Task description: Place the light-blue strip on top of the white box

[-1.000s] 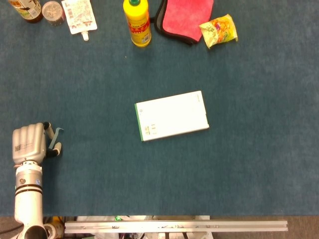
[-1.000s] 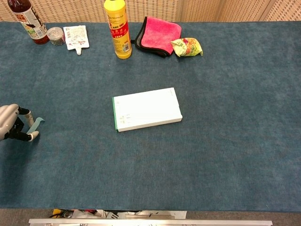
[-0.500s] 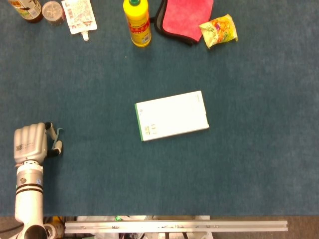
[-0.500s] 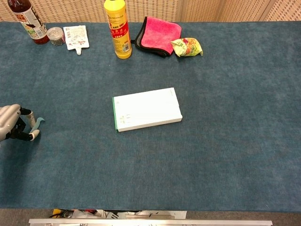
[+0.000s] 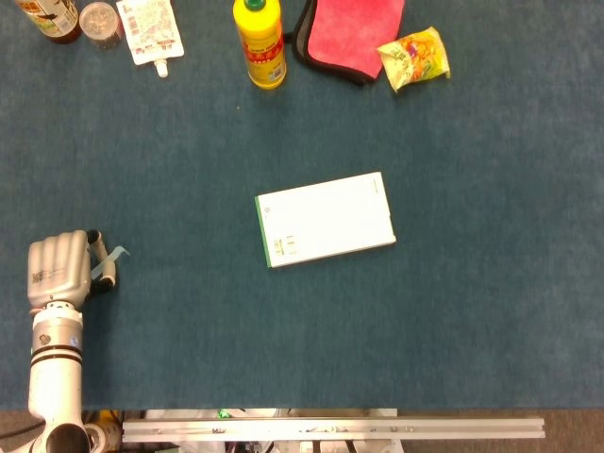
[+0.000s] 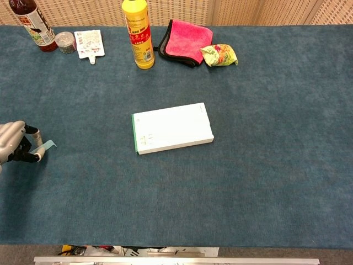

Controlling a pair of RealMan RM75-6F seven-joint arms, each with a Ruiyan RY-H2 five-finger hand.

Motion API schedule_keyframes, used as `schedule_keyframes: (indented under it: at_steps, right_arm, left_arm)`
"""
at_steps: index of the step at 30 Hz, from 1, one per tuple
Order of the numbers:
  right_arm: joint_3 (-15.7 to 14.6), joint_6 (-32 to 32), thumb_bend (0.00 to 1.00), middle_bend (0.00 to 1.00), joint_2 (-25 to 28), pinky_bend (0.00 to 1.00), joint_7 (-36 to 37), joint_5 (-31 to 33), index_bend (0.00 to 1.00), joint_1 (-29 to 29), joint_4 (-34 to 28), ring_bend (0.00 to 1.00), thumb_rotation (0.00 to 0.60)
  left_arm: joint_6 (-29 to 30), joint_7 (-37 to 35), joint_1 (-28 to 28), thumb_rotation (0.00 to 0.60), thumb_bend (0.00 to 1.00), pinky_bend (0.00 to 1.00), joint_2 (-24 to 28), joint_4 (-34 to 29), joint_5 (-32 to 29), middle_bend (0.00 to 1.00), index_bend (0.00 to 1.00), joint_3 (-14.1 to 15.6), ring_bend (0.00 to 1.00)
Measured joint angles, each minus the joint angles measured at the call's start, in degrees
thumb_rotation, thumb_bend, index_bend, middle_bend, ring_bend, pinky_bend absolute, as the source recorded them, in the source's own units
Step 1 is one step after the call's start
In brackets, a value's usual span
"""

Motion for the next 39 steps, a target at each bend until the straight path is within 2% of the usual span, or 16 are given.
schedule_keyframes:
  at_steps: [9, 15, 21, 32, 39]
  right_arm:
    - [0.03, 0.17, 0.0, 0.32, 0.01, 0.22, 0.06, 0.02, 0.13, -0.12, -0.02, 0.24, 0.6]
    - [0.09, 0.34, 0.0, 0.32, 0.09, 0.22, 0.0, -0.01, 0.13, -0.18, -0.14, 0.24, 0.6]
    - [0.08, 0.24, 0.0, 0.32, 0.39, 0.22, -0.56, -0.39, 0.13, 0.05, -0.53, 0.24, 0.6]
    - [0.43, 0.47, 0.0, 0.32, 1.38, 0.22, -3.38, -2.23, 0.13, 1.36, -3.91, 0.24, 0.6]
    - [0.53, -0.25, 0.0, 0.32, 1.18, 0.22, -4.73, -3.08, 0.13, 2.56, -5.59, 0.24, 0.6]
  left_arm:
    - [-0.86, 0.08, -0.41, 0.527, 0.41, 1.0, 0.33, -0.39, 0.18, 0.92, 0.55, 0.79, 0.93]
    - [-1.79, -0.24, -1.03, 0.599, 0.41, 1.0, 0.61, -0.24, 0.59, 0.93, 0.57, 0.88, 0.93]
    - [-3.84, -1.7, -2.49, 0.6, 0.41, 1.0, 2.34, -0.69, 2.35, 0.93, 0.57, 0.14, 0.93]
    - [-12.32, -0.85, -10.16, 0.6, 0.42, 1.0, 9.73, -6.08, 7.57, 0.93, 0.57, -1.58, 0.93]
    - [-17.53, 5.03, -16.62, 0.6, 0.43, 1.0, 12.29, -9.42, 7.9, 0.93, 0.58, -1.9, 0.93]
